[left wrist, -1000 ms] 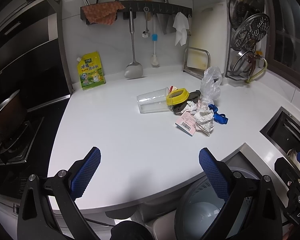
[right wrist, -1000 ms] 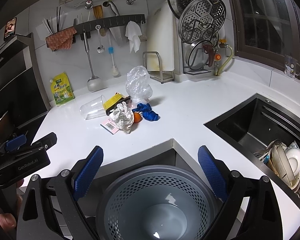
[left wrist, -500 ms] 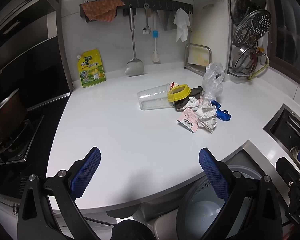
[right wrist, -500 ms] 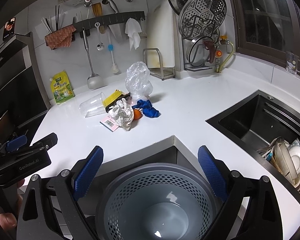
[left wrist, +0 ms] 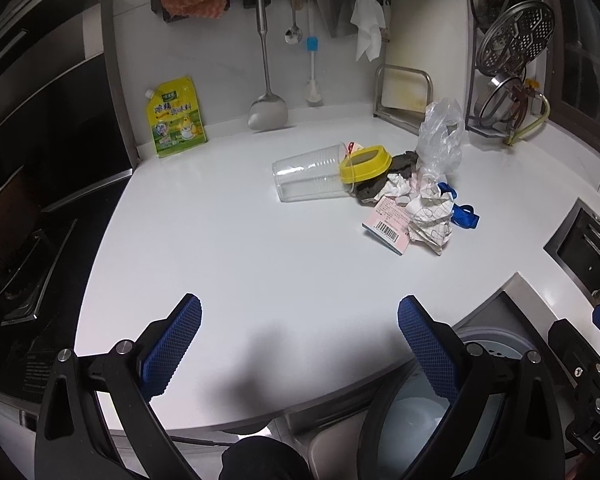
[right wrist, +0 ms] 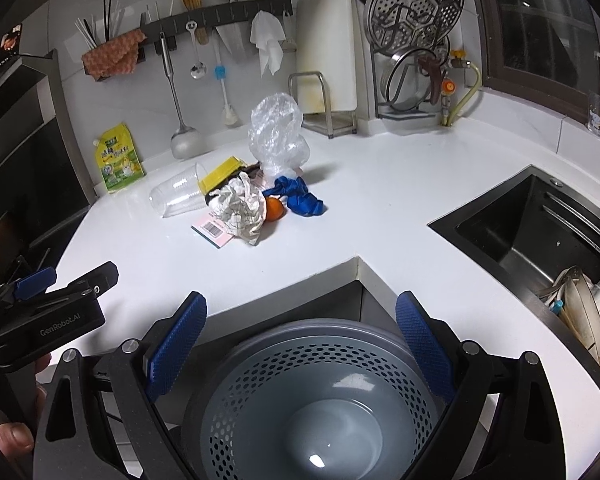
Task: Collect trash
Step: 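Reach the right gripper to the crumpled white paper and grasp it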
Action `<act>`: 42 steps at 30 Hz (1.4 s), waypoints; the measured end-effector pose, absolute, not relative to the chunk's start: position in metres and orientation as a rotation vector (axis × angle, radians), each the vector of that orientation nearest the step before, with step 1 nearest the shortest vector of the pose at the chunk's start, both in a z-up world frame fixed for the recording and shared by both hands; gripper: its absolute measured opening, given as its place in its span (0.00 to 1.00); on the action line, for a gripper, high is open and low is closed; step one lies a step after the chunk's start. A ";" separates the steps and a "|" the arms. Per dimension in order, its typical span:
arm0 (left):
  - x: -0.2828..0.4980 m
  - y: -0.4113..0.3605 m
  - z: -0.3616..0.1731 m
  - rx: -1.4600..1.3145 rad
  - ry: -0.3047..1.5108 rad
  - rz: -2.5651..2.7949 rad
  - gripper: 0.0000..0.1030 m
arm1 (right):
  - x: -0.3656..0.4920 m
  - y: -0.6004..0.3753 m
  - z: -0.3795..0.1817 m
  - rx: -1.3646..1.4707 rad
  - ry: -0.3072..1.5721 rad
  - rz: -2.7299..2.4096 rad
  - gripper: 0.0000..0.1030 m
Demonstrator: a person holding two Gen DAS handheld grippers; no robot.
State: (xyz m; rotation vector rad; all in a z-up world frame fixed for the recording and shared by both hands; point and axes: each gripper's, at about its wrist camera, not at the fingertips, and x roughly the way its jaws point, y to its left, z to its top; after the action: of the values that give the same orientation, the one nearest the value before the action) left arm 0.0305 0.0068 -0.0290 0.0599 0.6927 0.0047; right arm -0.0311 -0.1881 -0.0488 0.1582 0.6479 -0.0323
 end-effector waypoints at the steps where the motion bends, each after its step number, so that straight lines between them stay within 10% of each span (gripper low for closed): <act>1: 0.033 0.006 -0.029 0.064 0.693 0.006 0.94 | -0.029 -0.189 -0.049 0.158 0.649 -0.035 0.89; 42: 0.136 0.048 -0.045 0.014 0.700 -0.025 0.94 | 0.114 -0.171 -0.070 0.186 0.722 0.101 0.88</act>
State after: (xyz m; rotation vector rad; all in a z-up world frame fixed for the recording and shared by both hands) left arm 0.1360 0.0479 -0.0447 0.0142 0.7004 -0.0246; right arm 0.1143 -0.1707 -0.0703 0.1859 0.7221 0.1013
